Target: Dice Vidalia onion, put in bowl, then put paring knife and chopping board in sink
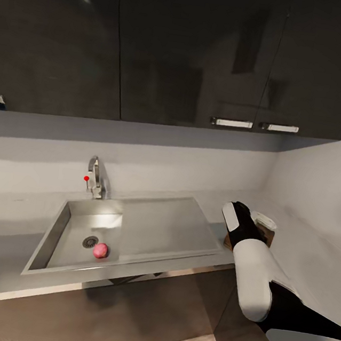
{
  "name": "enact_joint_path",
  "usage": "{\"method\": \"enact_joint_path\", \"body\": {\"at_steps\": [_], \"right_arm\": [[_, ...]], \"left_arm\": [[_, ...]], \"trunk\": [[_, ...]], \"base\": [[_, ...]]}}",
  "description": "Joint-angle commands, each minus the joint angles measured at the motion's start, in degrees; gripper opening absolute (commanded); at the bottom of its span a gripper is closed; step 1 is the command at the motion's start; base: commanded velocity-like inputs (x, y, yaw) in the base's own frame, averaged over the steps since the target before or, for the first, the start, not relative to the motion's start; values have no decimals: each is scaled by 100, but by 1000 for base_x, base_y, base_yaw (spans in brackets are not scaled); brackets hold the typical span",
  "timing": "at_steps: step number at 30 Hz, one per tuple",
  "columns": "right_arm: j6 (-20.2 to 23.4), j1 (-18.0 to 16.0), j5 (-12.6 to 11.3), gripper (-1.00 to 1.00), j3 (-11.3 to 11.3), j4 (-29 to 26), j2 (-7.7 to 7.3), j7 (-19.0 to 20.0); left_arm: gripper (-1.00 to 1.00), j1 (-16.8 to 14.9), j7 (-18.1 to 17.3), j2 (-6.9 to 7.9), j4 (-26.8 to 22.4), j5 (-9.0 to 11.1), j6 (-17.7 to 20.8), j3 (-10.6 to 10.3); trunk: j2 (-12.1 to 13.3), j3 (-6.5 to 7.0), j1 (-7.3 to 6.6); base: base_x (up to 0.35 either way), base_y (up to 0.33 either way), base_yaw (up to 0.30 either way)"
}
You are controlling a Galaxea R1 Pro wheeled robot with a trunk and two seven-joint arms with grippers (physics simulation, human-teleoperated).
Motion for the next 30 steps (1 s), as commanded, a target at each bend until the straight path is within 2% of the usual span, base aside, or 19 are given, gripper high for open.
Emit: {"method": "enact_joint_path", "body": {"at_steps": [1,13,23,30], "right_arm": [[26,-5,-1,100,-15,-8,5,-17],[-179,-5,-23,100,-34,39,-2,-20],[-392,-5,-28,100,-43,33,-173,-16],[-425,-5,-35,100,-43,1,-231,-12]], "left_arm": [[100,1,-2,3,-3,60,3,-4],[100,1,-2,1,16,60,3,-4],[100,1,-2,1,16,60,3,-4],[100,1,-2,1,16,60,3,-4]], "trunk": [[-12,-20,3],[-12,-124,3],[-12,-211,3],[-12,-272,3]], "base": [[0,0,71],[0,0,71],[0,0,71],[0,0,71]]}}
